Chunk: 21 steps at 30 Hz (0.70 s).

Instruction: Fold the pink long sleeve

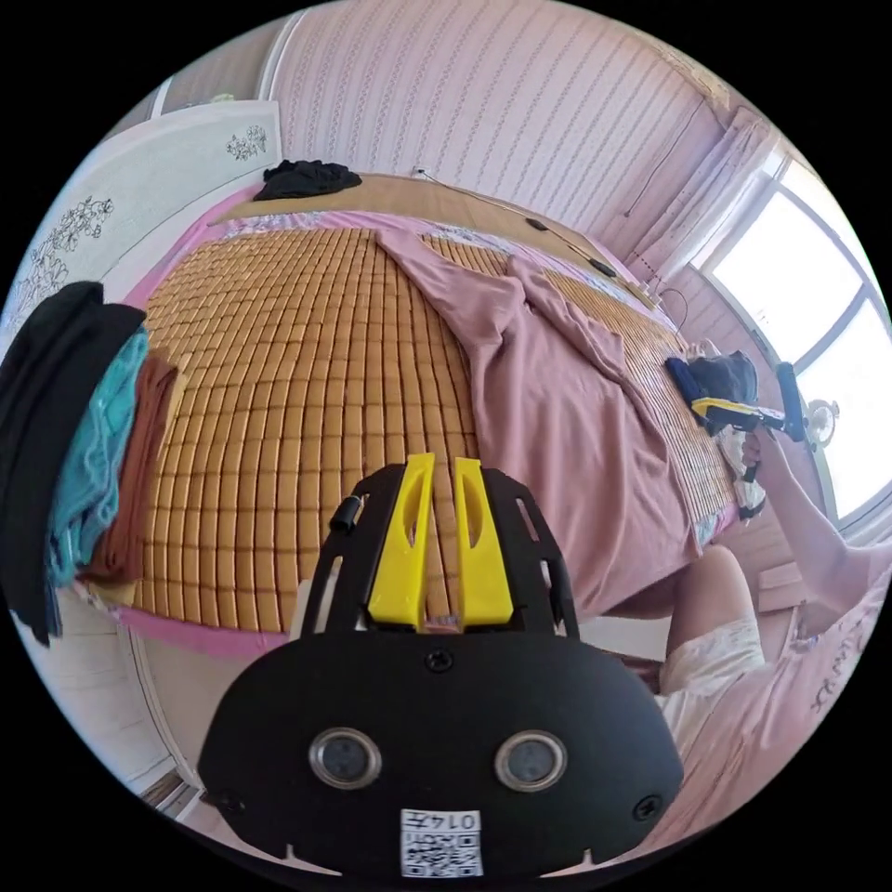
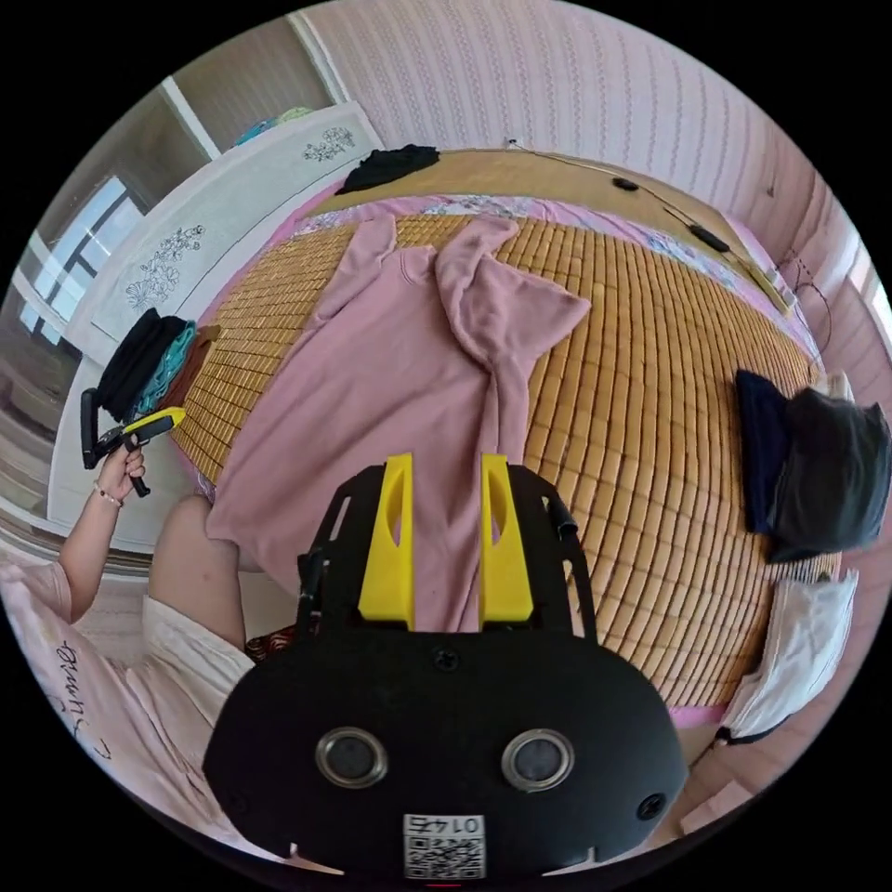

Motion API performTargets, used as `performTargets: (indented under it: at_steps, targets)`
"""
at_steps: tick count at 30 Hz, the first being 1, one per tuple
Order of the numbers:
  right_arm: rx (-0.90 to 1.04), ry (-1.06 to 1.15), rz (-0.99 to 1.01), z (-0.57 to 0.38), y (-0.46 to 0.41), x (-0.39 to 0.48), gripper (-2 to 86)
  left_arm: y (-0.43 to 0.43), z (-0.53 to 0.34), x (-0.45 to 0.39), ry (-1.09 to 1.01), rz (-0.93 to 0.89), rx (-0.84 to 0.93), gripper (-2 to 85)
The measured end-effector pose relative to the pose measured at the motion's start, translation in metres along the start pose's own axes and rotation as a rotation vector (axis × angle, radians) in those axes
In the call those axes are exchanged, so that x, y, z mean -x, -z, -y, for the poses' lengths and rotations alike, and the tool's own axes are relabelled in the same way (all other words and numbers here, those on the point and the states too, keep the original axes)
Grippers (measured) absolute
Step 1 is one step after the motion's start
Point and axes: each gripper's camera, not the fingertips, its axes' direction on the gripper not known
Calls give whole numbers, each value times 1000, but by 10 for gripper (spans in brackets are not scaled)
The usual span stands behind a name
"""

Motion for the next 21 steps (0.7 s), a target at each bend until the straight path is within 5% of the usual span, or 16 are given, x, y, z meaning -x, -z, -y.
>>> performTargets:
  at_steps: [7, 10, 13, 17, 21]
  targets:
    - [19, -23, 55, 237, -120, -22, 135, -114, 195, 30, 96, -10, 15, 8]
    - [62, -129, 17, 283, -167, -37, 128, -161, 251, 37, 194, -1, 38, 63]
    - [131, -169, 33, 295, -195, -44, 59, -208, 281, 35, 247, -47, 201, 63]
    - [-40, -112, 91, 276, -150, -49, 15, -214, 299, 20, 137, 52, 209, 12]
    - [-215, -220, 116, 196, -52, -85, 6, -161, 292, 27, 153, -16, 25, -3]
